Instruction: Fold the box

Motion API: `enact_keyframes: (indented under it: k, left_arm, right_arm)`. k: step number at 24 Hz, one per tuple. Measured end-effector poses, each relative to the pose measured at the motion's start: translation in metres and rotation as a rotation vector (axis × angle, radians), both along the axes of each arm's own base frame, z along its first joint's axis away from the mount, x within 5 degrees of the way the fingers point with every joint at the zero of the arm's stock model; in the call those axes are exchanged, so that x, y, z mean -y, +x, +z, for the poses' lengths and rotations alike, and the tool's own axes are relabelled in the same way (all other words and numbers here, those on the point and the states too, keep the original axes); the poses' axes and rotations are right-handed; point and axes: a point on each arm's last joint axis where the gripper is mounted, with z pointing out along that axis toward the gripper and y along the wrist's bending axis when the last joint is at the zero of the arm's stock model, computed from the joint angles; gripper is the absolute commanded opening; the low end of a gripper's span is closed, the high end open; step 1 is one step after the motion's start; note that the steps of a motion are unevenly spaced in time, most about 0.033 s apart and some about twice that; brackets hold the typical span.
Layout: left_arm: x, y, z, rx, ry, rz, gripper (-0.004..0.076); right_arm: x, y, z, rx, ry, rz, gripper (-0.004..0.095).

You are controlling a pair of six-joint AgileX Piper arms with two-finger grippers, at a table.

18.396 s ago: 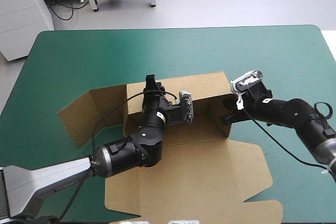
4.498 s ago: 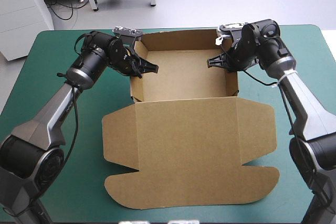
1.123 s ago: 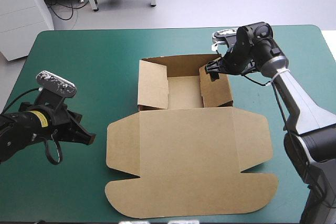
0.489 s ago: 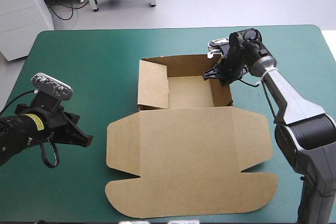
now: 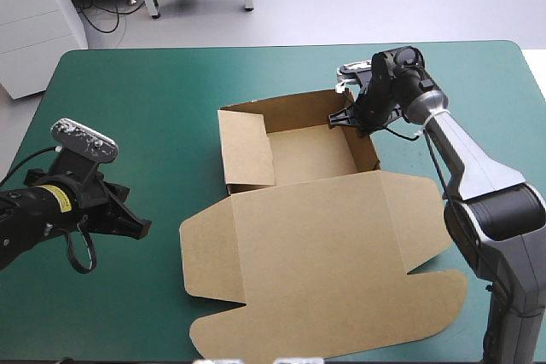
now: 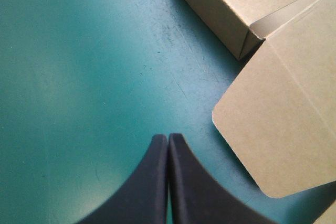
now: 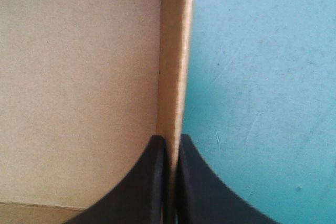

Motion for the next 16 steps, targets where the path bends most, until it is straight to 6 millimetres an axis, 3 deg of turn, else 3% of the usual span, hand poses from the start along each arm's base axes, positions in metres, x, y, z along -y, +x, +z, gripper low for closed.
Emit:
enact_keyframes:
  k: [5, 9, 11, 12, 13, 14, 15, 16]
  left_arm:
    - [0.0, 0.0, 0.0, 0.001, 0.004, -0.005, -0.0032]
    - [0.0, 0.0, 0.0, 0.001, 0.004, -0.005, -0.0032]
    - [0.0, 0.0, 0.0, 0.002, 0.004, -0.005, -0.0032]
    - [0.0, 0.0, 0.0, 0.002, 0.004, -0.005, -0.0032]
    - [0.0, 0.0, 0.0, 0.002, 0.004, -0.005, -0.0032]
    - [0.0, 0.0, 0.0, 0.003, 0.005, -0.004, -0.0032]
    - [0.0, 0.0, 0.0, 0.004, 0.007, -0.004, -0.0032]
    - [-0.001, 0.0, 0.0, 0.005, 0.01, -0.002, -0.0032]
  right_arm:
    - [0.001, 0.0, 0.0, 0.003, -0.013, 0.0, -0.0023]
    - [0.013, 0.004, -0.001, -0.001, -0.014, -0.057, -0.0023]
    - [0.043, 0.013, -0.001, -0.002, -0.008, -0.143, -0.0023]
    - [0.076, 0.02, 0.001, 0.006, -0.016, -0.222, -0.0023]
    - [0.09, 0.023, 0.001, 0.01, -0.02, -0.254, -0.0023]
    - [0.124, 0.029, 0.005, 0.028, -0.041, -0.313, -0.0023]
    - [0.137, 0.029, 0.007, 0.037, -0.059, -0.326, -0.0023]
    - [0.162, 0.029, 0.013, 0.057, -0.094, -0.357, -0.0023]
